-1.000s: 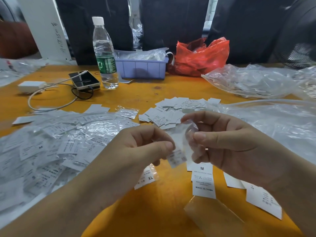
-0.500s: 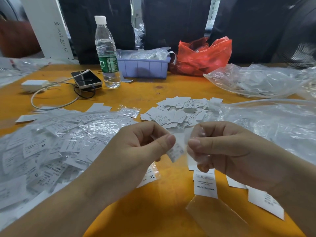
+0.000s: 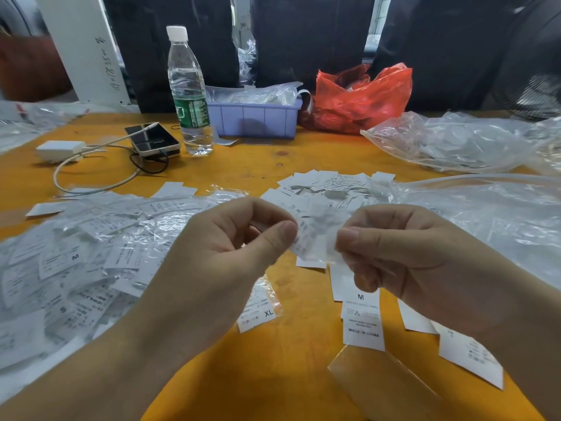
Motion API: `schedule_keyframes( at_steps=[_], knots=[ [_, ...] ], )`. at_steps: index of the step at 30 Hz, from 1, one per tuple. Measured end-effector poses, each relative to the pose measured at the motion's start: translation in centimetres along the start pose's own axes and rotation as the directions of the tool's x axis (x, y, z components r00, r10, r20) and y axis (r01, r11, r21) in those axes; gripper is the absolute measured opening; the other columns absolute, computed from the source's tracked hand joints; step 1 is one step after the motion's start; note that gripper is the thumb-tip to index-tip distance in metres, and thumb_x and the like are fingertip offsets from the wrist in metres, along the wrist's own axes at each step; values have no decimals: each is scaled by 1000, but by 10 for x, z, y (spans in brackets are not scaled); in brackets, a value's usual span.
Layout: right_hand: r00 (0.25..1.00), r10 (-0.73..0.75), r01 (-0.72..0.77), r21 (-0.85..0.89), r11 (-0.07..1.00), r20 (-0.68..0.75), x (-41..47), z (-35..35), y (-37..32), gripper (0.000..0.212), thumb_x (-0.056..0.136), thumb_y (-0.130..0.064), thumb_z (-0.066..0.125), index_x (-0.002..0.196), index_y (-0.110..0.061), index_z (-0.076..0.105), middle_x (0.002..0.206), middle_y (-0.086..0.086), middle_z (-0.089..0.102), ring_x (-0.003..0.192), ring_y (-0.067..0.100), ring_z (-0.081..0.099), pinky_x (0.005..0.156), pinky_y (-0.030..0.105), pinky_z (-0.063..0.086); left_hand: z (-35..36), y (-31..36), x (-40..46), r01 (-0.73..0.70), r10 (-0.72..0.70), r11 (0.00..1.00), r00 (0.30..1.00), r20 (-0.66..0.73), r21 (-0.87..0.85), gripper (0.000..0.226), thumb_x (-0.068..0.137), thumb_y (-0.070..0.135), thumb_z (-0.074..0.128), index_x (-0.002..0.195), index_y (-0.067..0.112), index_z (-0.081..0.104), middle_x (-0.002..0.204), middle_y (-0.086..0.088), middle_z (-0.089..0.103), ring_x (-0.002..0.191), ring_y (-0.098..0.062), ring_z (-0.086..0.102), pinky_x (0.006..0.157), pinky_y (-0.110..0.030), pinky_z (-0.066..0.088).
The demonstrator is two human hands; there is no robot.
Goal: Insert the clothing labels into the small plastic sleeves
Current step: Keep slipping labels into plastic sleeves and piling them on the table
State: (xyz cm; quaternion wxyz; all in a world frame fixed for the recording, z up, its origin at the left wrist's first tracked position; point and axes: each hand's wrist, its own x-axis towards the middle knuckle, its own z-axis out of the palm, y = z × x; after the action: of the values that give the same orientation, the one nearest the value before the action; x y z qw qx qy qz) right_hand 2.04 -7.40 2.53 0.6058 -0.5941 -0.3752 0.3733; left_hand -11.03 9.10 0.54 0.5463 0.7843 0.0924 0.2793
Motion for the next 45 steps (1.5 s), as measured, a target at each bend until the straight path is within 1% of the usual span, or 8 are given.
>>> schedule_keyframes(
  at_steps=[2,5,10,15,19,33,39,45],
  knots=[
    [999,-15,16,8,1000,-39,0,-1,-1,15,65,-28,75,67,-13,71,62,11,53,54,15,48,50,22,44,-1,2,0,-18,18,1000,998,-55,-16,17,71,45,68,86,40,72,73,5,70,64,-18,60,62,-46,53],
    [997,-17,18,14,1000,-81,1,-1,-1,16,64,-27,76,66,-12,71,64,14,48,53,14,48,49,22,43,0,4,-1,-39,36,998,998,-59,-51,23,71,42,69,94,45,67,79,13,72,62,-5,58,58,-31,56],
    [995,-16,18,16,1000,-101,1,-2,-3,15,65,-25,75,66,-10,70,68,15,42,53,14,48,48,21,43,0,4,-2,-30,27,997,999,-48,-69,36,71,42,69,106,45,60,82,13,73,62,-5,58,62,-21,56],
    [995,-23,23,5,1000,-98,1,-2,-3,14,67,-24,73,60,-14,68,70,16,39,52,13,48,48,21,42,0,6,-2,-10,5,993,999,-46,-118,38,71,37,70,107,39,60,79,9,73,60,-5,58,61,-20,55],
    [995,-32,33,1,999,-90,1,-2,-3,18,66,-27,74,56,-16,63,58,8,39,50,13,43,48,22,40,-2,9,-1,-7,-4,987,998,-64,-160,40,73,35,78,109,36,60,76,8,72,58,-4,58,58,-18,52],
    [998,-21,20,-5,1000,-55,1,-1,-2,20,64,-30,75,57,-15,63,59,9,38,51,14,43,48,23,40,-1,5,-1,32,-34,987,999,-9,-159,42,69,37,71,110,39,60,81,6,73,60,-5,60,59,-19,53],
    [999,21,-19,-50,999,29,1,-1,-1,18,67,-28,74,59,-15,65,58,6,46,52,13,47,52,23,42,0,6,0,29,-30,986,1000,-3,-164,45,69,33,71,112,38,60,79,2,72,60,-8,60,57,-21,52],
    [994,33,-27,-55,998,106,1,0,0,14,73,-23,70,61,-17,67,59,4,52,54,13,48,54,23,44,2,7,-1,12,-10,987,1000,9,-161,41,72,30,70,111,36,59,76,5,71,60,-10,60,56,-23,54]
  ],
)
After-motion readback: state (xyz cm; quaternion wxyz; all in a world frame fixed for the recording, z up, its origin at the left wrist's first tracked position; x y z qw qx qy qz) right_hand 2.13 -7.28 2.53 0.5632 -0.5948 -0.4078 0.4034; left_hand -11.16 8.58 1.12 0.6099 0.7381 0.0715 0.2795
